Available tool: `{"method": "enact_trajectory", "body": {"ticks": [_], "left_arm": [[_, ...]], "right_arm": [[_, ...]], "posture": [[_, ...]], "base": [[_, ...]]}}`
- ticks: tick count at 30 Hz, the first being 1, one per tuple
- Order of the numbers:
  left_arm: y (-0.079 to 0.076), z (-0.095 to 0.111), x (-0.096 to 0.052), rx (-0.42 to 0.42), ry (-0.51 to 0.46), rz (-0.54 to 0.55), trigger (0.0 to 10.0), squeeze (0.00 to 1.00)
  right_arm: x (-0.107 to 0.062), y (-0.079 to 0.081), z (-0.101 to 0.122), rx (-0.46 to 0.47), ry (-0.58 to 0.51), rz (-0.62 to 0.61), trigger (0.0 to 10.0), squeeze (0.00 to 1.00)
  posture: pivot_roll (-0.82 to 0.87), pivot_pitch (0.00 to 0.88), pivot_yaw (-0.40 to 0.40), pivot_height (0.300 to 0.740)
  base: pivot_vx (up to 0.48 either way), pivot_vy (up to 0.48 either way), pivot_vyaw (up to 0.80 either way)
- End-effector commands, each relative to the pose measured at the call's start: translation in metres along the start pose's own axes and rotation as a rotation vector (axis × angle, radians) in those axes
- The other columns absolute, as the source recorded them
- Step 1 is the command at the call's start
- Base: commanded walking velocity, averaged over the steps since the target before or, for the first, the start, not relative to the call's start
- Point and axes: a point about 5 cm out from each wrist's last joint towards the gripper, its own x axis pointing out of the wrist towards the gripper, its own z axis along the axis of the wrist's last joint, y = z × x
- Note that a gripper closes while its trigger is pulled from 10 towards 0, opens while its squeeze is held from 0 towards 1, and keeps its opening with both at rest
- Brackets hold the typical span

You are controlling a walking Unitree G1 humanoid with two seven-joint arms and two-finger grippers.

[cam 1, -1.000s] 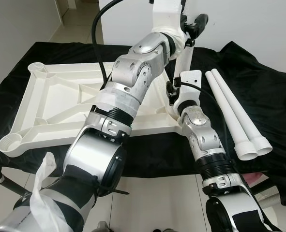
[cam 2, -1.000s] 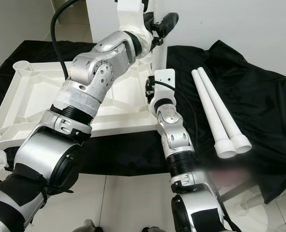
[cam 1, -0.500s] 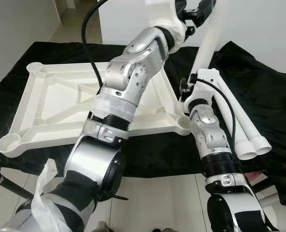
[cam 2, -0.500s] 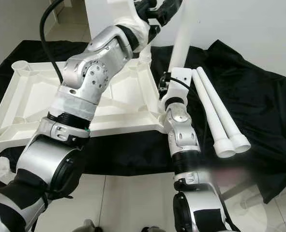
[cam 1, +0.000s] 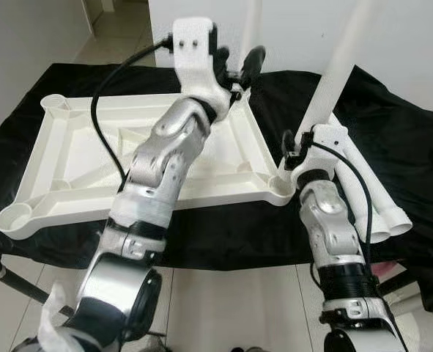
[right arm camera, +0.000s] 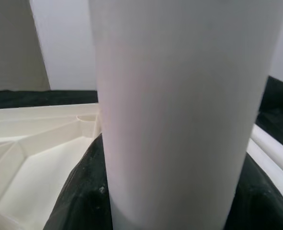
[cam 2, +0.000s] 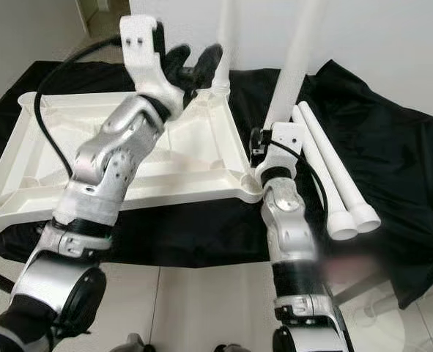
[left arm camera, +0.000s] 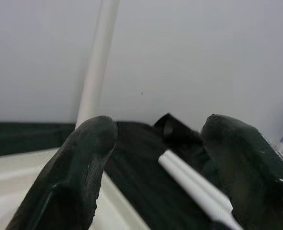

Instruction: Building children table

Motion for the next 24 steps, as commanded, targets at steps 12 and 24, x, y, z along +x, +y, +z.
{"method": "enact_trajectory", "body": {"ticks": [12,24], "left_arm": [[0.001,-0.034,-0.031,0.088,0.135,-0.201,10.0,0.00],[0.002,-0.067,-0.062,0.175,0.285,-0.275,10.0,0.00]], "right_arm": [[-0.016,-0.012,-0.014,0.005,0.010,0.059,10.0,0.00],[-0.011,-0.024,-0.028,-0.004,0.016,0.133,10.0,0.00]], "posture": [[-0.02,0.055,-0.011,0.740],[-0.03,0.037,0.002,0.740]], "base": [[0.000,0.000,0.00],[0.000,0.000,0.00]]}}
